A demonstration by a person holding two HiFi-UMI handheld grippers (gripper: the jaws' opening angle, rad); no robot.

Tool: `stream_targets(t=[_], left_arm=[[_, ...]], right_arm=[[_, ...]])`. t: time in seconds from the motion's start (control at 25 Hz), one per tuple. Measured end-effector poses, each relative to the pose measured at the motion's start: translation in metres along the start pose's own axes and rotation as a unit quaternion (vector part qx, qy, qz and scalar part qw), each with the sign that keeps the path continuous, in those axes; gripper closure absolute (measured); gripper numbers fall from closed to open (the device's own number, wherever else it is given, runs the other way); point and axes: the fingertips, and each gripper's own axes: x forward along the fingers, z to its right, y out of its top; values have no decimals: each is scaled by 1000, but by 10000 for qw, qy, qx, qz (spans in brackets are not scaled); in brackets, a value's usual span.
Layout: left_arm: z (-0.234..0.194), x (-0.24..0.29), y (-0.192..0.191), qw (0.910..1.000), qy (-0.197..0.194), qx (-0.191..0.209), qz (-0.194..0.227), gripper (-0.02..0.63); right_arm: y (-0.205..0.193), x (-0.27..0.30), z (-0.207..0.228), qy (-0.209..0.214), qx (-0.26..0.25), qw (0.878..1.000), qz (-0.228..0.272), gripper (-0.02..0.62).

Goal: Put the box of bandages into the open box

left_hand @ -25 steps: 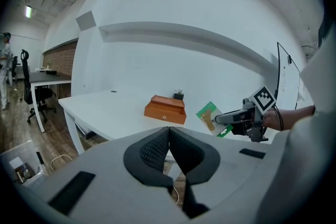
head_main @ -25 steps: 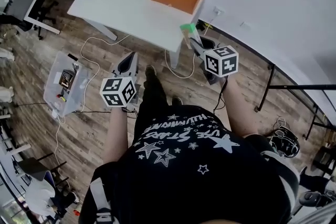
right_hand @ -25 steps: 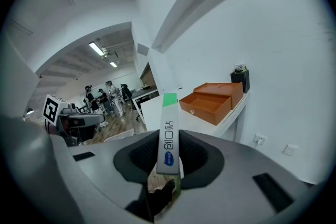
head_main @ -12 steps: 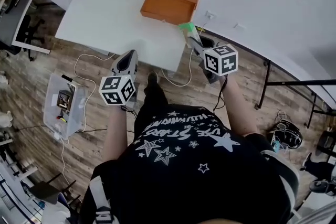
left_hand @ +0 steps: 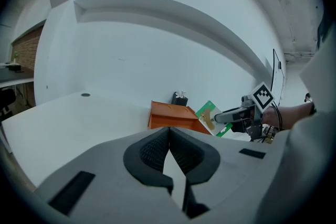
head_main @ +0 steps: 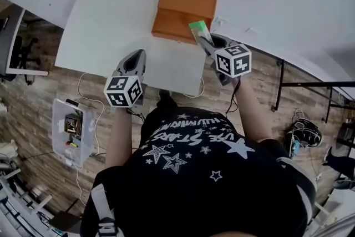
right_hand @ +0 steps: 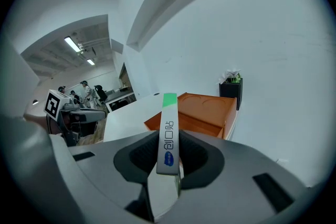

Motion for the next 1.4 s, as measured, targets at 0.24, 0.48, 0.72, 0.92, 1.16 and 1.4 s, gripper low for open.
stream_targets(t=[0.24,0.48,0.72,0.92,1.16,1.4], left_arm=[[-34,33,20,9994,-321,53,-69,586],[-63,58,33,9982,-585,45,-111,586],[-83,80,37,9965,-823,25,-171,586],[-98,94,40,9953,-950,-16,-203,586],[-112,105,38,9939,-1068,-78,-264,586],[-120,119,38,9929,-1140,-126,-315,586]], right_arm=[[14,35,4,-202,23,9997,-156,485],[19,68,2,-368,-28,9986,-383,485],[18,96,4,-567,-160,9960,-667,485],[16,116,4,-664,-287,9936,-871,485],[17,138,3,-701,-498,9911,-1014,485],[18,156,7,-678,-674,9897,-1068,485]])
